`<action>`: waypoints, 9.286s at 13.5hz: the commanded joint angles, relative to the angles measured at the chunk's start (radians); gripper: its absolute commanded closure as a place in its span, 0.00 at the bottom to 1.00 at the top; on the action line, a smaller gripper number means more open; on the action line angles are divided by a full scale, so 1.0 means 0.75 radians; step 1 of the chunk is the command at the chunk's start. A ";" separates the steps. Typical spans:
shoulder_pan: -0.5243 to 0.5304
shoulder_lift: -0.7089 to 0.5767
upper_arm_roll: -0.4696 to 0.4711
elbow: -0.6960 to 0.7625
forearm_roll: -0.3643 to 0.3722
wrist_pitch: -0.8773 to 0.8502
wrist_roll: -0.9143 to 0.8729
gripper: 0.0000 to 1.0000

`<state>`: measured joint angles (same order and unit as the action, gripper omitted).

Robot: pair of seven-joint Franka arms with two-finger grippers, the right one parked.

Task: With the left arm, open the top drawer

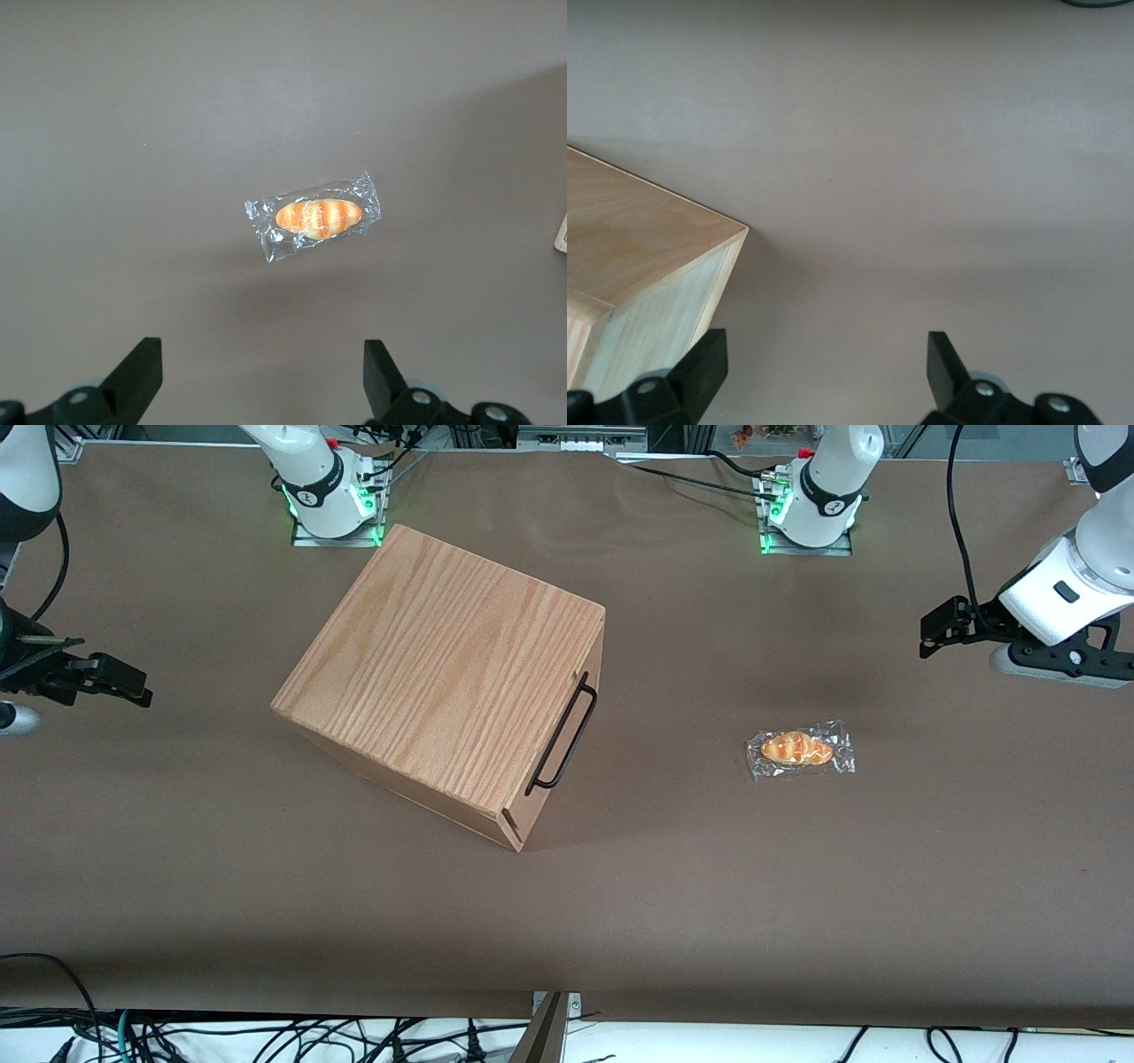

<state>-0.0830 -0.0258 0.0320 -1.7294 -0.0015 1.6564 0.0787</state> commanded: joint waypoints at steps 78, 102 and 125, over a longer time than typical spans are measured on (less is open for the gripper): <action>-0.532 0.857 -0.180 0.445 -0.340 0.720 -0.140 0.00; -0.249 0.842 -0.172 0.461 -0.160 0.575 0.118 0.00; -0.165 0.793 -0.186 0.475 -0.479 0.352 0.171 0.00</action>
<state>-0.2174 0.5936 -0.1037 -1.3807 -0.3256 1.9570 0.1844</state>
